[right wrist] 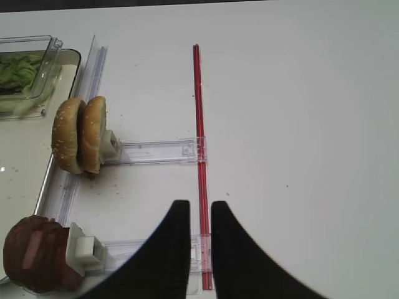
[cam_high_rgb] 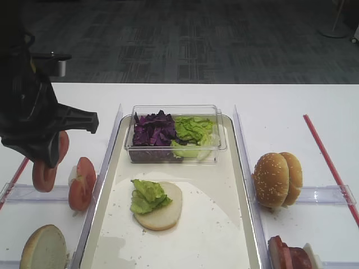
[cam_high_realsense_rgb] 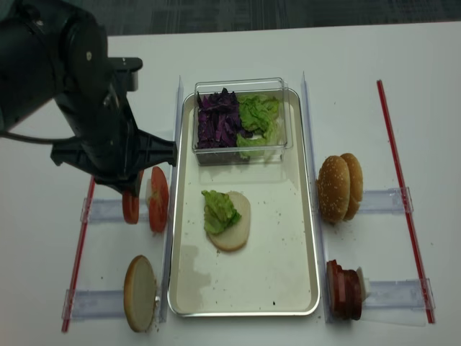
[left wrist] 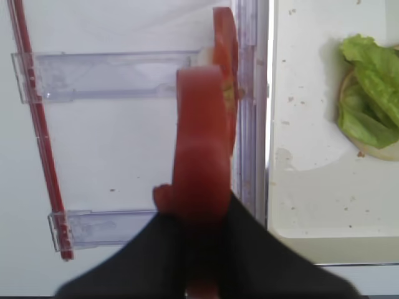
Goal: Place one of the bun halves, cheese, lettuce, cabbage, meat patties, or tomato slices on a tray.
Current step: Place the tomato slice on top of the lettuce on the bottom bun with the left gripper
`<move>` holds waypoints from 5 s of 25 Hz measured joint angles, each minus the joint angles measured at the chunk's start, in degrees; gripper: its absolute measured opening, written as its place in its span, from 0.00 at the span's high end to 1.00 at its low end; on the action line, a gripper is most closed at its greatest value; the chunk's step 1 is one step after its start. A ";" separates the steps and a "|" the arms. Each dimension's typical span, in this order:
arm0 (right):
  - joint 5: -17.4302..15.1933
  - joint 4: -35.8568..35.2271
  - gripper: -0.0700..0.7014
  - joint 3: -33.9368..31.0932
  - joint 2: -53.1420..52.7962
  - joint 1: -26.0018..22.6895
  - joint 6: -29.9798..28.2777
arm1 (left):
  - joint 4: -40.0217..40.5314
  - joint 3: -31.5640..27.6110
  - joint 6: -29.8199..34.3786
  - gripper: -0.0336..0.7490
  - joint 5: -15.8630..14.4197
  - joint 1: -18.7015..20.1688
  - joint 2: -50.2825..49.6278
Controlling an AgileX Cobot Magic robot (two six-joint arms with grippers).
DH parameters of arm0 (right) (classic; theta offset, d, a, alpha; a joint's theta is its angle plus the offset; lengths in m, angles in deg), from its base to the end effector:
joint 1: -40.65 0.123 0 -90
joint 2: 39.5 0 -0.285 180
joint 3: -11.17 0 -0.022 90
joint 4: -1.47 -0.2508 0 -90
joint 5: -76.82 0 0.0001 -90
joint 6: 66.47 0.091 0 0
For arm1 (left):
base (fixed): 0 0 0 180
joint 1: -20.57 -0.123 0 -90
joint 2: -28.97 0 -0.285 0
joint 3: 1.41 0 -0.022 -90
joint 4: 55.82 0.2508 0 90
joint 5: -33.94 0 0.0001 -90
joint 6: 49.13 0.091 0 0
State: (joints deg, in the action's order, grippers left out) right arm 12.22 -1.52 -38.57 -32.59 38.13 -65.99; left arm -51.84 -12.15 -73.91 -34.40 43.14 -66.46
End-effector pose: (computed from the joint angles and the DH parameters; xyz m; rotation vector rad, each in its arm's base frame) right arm -0.0076 0.0046 0.2663 0.0510 2.1147 0.0420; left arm 0.2632 -0.1031 0.2676 -0.0242 3.0272 0.0330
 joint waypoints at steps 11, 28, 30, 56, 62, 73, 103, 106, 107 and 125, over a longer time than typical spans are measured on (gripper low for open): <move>-0.11 0.00 0.74 0.00 0.00 0.00 0.00 | -1.41 0.00 5.37 0.89 0.10 -6.88 0.00; -0.11 0.00 0.74 0.00 0.00 0.00 0.00 | -32.65 0.00 23.50 0.89 7.53 -6.88 0.00; -0.11 0.00 0.74 0.00 0.00 0.00 0.00 | -37.76 0.00 26.58 0.89 7.87 -6.88 0.00; -0.11 0.00 0.74 0.00 0.00 0.00 0.00 | -67.50 -1.36 45.32 0.89 6.86 -6.88 -2.86; -0.11 0.00 0.74 0.00 0.00 0.00 0.00 | -67.50 -4.56 46.89 0.89 8.96 -6.88 -6.53; -0.11 0.00 0.74 0.00 0.00 0.00 0.00 | -67.77 -9.54 51.65 0.89 11.69 -6.88 -13.17; -0.11 0.00 0.74 0.00 0.00 0.00 0.00 | -68.91 -10.37 53.83 0.89 11.06 -6.88 -20.64; -0.11 0.00 0.74 0.00 0.00 0.00 0.00 | -68.91 -10.37 53.83 0.89 11.06 -6.88 -20.67; -0.11 0.00 0.74 0.00 0.00 0.00 0.00 | -68.91 -10.37 53.83 0.89 11.06 -6.88 -20.67; -0.11 0.00 0.74 0.00 0.00 0.00 -0.48 | -69.87 -10.37 53.57 0.89 12.56 -3.99 -22.48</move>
State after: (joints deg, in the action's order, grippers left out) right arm 12.11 -1.52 -38.57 -32.59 38.13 -66.47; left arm -121.71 -22.52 -20.34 -21.83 39.14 -88.94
